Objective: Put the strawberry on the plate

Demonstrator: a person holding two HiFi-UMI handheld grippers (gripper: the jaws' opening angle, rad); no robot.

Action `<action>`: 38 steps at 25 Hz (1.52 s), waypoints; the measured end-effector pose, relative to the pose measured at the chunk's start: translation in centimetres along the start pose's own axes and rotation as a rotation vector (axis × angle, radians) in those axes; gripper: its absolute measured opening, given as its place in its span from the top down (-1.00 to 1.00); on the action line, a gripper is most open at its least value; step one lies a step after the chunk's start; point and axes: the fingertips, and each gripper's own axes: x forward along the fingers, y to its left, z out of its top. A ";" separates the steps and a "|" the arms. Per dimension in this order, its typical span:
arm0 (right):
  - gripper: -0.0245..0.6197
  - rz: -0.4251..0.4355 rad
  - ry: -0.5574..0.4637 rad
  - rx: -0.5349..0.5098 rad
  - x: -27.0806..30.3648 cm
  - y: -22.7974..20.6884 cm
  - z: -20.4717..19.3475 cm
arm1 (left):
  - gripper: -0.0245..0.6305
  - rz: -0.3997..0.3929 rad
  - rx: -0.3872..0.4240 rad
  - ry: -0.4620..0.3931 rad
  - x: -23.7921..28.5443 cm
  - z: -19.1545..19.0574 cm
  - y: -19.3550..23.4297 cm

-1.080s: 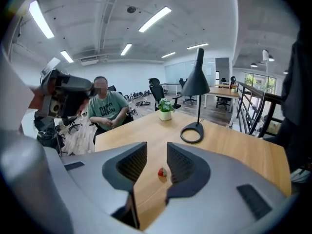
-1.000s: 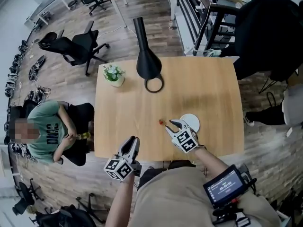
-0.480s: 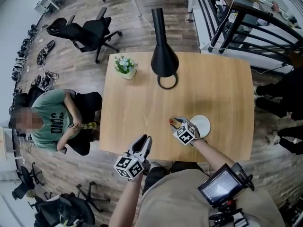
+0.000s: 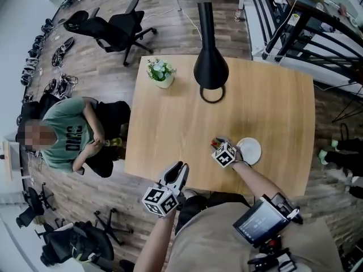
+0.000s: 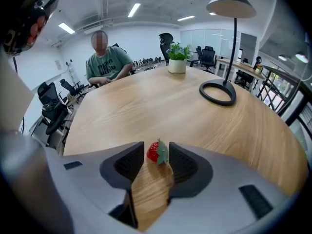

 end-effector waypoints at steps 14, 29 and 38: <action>0.47 0.001 0.030 0.080 1.4 0.0 -1.1 | 0.70 0.004 -0.003 0.022 -0.6 -1.8 -0.3; 0.48 -0.002 -0.171 0.143 -6.1 2.0 1.9 | 0.70 -0.078 0.036 0.040 0.4 -2.8 -3.7; 0.48 -0.064 -0.373 0.185 -14.2 0.7 4.2 | 0.70 -0.155 0.069 0.067 1.8 -4.0 -6.5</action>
